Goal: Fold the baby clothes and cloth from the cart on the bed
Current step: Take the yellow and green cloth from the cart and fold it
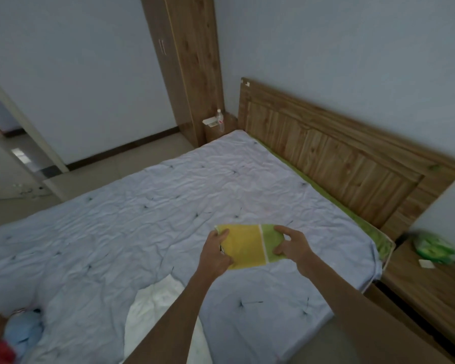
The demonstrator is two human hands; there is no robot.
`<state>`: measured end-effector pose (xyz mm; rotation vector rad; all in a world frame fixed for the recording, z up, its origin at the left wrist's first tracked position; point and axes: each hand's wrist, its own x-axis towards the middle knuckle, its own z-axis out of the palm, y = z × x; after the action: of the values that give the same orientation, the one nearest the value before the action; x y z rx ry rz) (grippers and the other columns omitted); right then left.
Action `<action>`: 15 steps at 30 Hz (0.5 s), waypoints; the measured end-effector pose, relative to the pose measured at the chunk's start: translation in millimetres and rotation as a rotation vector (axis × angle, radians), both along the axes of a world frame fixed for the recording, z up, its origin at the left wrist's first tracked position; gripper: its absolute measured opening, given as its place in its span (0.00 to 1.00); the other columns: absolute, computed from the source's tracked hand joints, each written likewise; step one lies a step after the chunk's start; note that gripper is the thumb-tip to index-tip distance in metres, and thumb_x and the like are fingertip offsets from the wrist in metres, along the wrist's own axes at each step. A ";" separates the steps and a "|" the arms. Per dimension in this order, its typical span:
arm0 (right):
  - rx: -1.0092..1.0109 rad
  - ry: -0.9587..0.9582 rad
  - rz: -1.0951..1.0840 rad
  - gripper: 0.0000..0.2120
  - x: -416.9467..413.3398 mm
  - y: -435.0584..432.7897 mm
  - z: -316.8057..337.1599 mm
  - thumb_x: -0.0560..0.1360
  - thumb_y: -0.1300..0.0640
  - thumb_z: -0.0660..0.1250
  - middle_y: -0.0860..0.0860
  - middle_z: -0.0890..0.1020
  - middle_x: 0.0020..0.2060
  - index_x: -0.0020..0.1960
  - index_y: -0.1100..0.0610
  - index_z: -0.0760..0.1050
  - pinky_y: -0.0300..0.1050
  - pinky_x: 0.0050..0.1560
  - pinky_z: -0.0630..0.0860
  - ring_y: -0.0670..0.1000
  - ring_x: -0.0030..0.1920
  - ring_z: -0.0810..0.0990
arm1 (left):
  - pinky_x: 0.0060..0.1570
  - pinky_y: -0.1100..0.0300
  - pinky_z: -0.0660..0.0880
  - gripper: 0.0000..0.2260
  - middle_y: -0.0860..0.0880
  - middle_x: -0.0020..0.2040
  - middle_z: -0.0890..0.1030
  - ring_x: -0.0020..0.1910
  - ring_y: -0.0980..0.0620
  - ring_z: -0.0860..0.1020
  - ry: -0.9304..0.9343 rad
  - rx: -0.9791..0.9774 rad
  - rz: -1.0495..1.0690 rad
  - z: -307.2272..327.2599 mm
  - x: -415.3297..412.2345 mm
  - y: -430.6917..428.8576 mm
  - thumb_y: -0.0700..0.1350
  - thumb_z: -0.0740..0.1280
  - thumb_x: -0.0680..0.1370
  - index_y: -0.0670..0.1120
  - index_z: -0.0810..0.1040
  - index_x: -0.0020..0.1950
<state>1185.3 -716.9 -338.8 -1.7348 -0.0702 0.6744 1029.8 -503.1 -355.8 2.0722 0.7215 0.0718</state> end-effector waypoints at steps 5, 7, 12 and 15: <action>-0.015 0.011 -0.017 0.35 1.2 26.3 -28.6 0.68 0.82 0.71 0.53 0.75 0.65 0.71 0.60 0.78 0.58 0.57 0.83 0.59 0.63 0.78 | 0.67 0.55 0.74 0.46 0.42 0.79 0.66 0.75 0.44 0.71 0.030 0.032 -0.045 -22.3 10.1 28.6 0.46 0.71 0.60 0.49 0.73 0.80; -0.047 0.005 -0.029 0.36 2.2 36.1 -41.4 0.67 0.81 0.72 0.55 0.75 0.66 0.71 0.59 0.78 0.52 0.50 0.83 0.60 0.65 0.78 | 0.68 0.54 0.74 0.46 0.41 0.80 0.65 0.77 0.43 0.70 0.043 0.029 -0.071 -34.0 13.8 38.1 0.46 0.71 0.60 0.48 0.72 0.81; -0.122 -0.010 -0.048 0.36 1.4 57.1 -73.3 0.66 0.80 0.74 0.55 0.76 0.67 0.70 0.58 0.79 0.48 0.51 0.79 0.59 0.65 0.78 | 0.71 0.47 0.74 0.47 0.42 0.81 0.64 0.78 0.43 0.68 0.088 -0.017 -0.097 -69.6 16.4 63.3 0.47 0.72 0.60 0.49 0.71 0.82; -0.164 -0.013 -0.031 0.36 -2.1 70.4 -89.3 0.66 0.80 0.74 0.53 0.75 0.67 0.71 0.57 0.78 0.47 0.50 0.81 0.57 0.63 0.78 | 0.71 0.50 0.73 0.46 0.41 0.81 0.65 0.78 0.43 0.68 0.115 -0.048 -0.093 -92.7 14.3 78.5 0.47 0.71 0.60 0.50 0.71 0.81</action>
<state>1183.2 -646.5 -428.1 -1.8935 0.0029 0.6610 1044.1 -424.6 -448.5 2.0731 0.6879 -0.1166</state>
